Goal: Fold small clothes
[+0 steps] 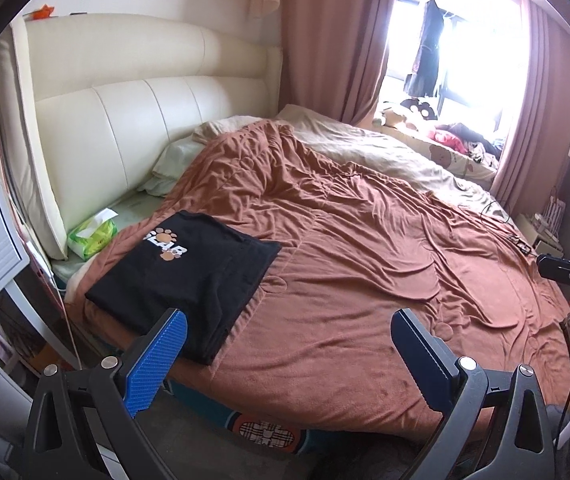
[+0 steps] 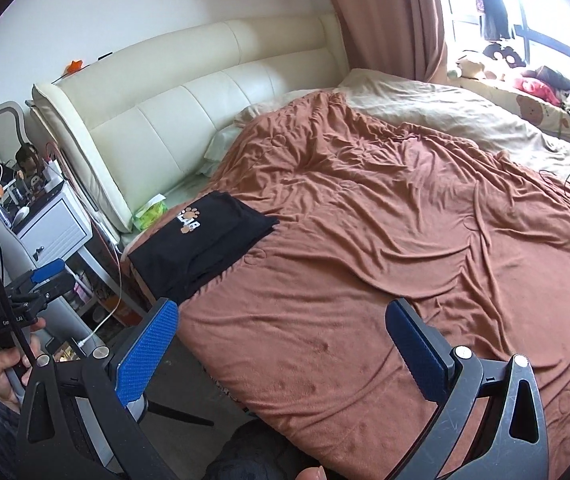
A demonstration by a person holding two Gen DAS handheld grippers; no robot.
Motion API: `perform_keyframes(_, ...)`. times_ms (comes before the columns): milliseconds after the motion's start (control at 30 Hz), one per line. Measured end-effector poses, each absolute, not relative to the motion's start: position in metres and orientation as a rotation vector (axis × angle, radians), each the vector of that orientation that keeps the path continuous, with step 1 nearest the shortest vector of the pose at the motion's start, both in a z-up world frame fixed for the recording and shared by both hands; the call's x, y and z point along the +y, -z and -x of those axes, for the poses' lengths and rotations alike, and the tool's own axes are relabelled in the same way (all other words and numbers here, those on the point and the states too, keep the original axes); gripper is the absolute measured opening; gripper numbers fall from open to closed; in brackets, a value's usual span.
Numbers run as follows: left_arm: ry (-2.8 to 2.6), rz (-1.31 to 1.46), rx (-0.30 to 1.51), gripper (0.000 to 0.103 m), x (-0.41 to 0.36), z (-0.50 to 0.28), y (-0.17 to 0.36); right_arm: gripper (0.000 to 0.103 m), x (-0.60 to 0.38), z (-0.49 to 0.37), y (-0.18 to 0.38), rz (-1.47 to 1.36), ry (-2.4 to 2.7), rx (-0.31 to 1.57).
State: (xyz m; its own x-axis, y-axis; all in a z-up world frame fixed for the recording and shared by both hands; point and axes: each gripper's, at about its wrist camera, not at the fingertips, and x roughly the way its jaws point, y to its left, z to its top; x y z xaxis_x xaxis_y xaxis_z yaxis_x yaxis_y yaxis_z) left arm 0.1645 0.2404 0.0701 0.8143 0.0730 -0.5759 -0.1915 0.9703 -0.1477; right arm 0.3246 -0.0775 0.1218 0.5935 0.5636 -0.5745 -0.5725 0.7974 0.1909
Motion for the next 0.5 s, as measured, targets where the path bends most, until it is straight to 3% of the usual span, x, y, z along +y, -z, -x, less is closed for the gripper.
perform_keyframes(500, -0.104, 0.152, 0.557, 0.103, 0.185, -0.091, -0.065, 0.103, -0.135, -0.22, -0.118, 0.024, -0.601, 0.57)
